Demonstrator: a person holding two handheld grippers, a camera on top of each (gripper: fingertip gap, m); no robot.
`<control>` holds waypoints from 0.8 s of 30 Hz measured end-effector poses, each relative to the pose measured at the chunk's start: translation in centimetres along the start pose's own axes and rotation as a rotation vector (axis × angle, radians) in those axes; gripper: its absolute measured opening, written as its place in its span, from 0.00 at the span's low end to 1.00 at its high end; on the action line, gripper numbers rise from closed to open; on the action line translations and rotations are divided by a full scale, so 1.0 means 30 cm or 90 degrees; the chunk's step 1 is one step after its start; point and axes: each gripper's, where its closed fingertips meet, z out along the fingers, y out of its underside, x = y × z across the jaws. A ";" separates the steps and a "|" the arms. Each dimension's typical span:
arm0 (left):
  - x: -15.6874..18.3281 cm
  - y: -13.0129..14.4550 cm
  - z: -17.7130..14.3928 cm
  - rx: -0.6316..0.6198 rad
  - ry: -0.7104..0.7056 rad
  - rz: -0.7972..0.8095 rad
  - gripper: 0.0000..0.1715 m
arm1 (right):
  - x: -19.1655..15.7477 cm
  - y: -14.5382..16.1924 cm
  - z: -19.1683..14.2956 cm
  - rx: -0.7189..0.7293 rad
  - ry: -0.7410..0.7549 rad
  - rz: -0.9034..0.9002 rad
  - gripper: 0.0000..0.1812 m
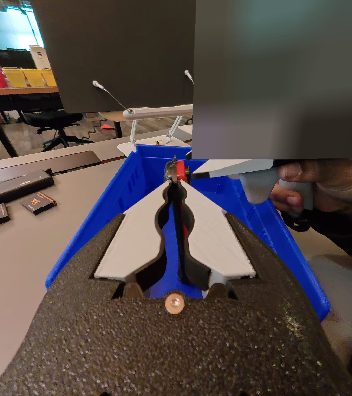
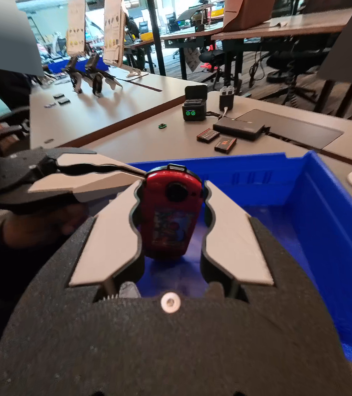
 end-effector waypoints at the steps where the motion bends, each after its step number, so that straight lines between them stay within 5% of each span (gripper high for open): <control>1: 0.006 0.000 -0.004 0.003 -0.004 0.002 0.02 | -0.009 0.002 0.005 0.002 -0.012 0.023 0.31; 24: 0.063 -0.001 -0.039 0.043 -0.058 0.077 0.02 | -0.034 0.036 0.010 -0.042 -0.087 0.136 0.35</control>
